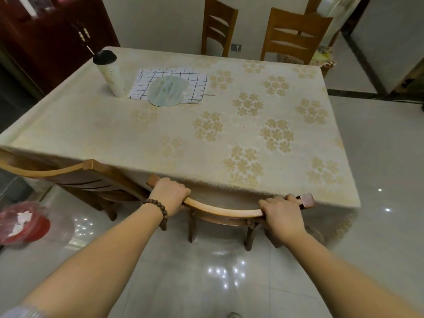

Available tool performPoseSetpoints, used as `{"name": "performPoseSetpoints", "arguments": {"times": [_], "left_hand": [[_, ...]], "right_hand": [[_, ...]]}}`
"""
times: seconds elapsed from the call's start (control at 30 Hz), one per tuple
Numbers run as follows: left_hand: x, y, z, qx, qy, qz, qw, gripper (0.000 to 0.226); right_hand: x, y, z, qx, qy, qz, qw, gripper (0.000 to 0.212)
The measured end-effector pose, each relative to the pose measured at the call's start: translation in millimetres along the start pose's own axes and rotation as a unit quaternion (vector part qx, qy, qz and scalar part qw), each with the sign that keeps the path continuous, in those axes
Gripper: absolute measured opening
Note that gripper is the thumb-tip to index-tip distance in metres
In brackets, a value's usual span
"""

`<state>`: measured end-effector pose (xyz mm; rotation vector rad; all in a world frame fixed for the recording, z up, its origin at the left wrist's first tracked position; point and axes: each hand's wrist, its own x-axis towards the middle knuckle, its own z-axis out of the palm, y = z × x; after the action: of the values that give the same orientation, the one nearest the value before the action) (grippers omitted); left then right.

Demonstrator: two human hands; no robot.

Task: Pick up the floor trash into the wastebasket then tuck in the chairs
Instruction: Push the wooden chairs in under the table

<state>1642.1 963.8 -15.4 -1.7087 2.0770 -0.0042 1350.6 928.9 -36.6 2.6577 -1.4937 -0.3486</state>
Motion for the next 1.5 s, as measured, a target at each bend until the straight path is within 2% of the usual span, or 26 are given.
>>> {"name": "performPoseSetpoints", "arguments": {"times": [0.1, 0.2, 0.33, 0.53, 0.63, 0.67, 0.8, 0.9, 1.03, 1.27, 1.37, 1.5], "left_hand": [[10.7, -19.0, 7.8, -0.001, 0.001, -0.006, 1.000, 0.017], [14.0, -28.2, 10.6, -0.003, 0.003, -0.005, 1.000, 0.018], [11.6, -24.5, 18.0, 0.001, 0.039, -0.010, 0.999, 0.030], [6.3, -20.6, 22.9, -0.087, 0.076, -0.022, 0.993, 0.067], [-3.7, -12.7, 26.1, -0.138, 0.127, 0.009, 0.982, 0.084], [-7.1, -7.4, 26.5, -0.151, 0.142, 0.011, 0.978, 0.086], [-10.5, 11.0, 21.7, -0.144, 0.133, -0.044, 0.980, 0.084], [-11.8, 16.4, 19.9, -0.144, 0.118, -0.057, 0.981, 0.079], [-19.2, 35.6, 21.8, -0.151, 0.130, -0.061, 0.978, 0.070], [-6.4, 55.3, 10.2, -0.155, 0.113, -0.038, 0.981, 0.072], [4.1, 58.9, 3.7, -0.151, 0.111, -0.039, 0.982, 0.074], [7.3, 59.9, 6.0, -0.137, 0.121, -0.039, 0.982, 0.074]], "right_hand": [[11.9, -15.4, 0.5, 0.018, 0.019, -0.014, 1.000, 0.010], [16.1, -20.4, -0.4, 0.031, 0.028, -0.013, 0.999, 0.007], [16.0, -19.7, 5.1, 0.019, 0.041, 0.001, 0.999, 0.030], [14.5, -25.0, 1.2, 0.022, 0.055, 0.017, 0.998, 0.037], [10.3, -28.9, -0.8, 0.036, 0.066, 0.011, 0.997, 0.069], [8.8, -31.9, -2.9, 0.034, 0.066, 0.003, 0.997, 0.069], [3.4, -36.6, -12.7, 0.037, 0.030, -0.008, 0.999, 0.036], [1.4, -29.7, -19.1, 0.044, 0.003, -0.025, 0.999, 0.039], [-10.9, -18.8, -6.5, 0.011, 0.029, -0.057, 0.998, 0.038], [-21.9, 1.8, 1.2, 0.019, 0.052, -0.025, 0.998, 0.031], [-14.7, 11.6, -0.1, 0.035, 0.014, 0.004, 0.999, 0.040], [-13.6, 15.0, 5.4, 0.035, 0.026, -0.005, 0.999, 0.047]]}}
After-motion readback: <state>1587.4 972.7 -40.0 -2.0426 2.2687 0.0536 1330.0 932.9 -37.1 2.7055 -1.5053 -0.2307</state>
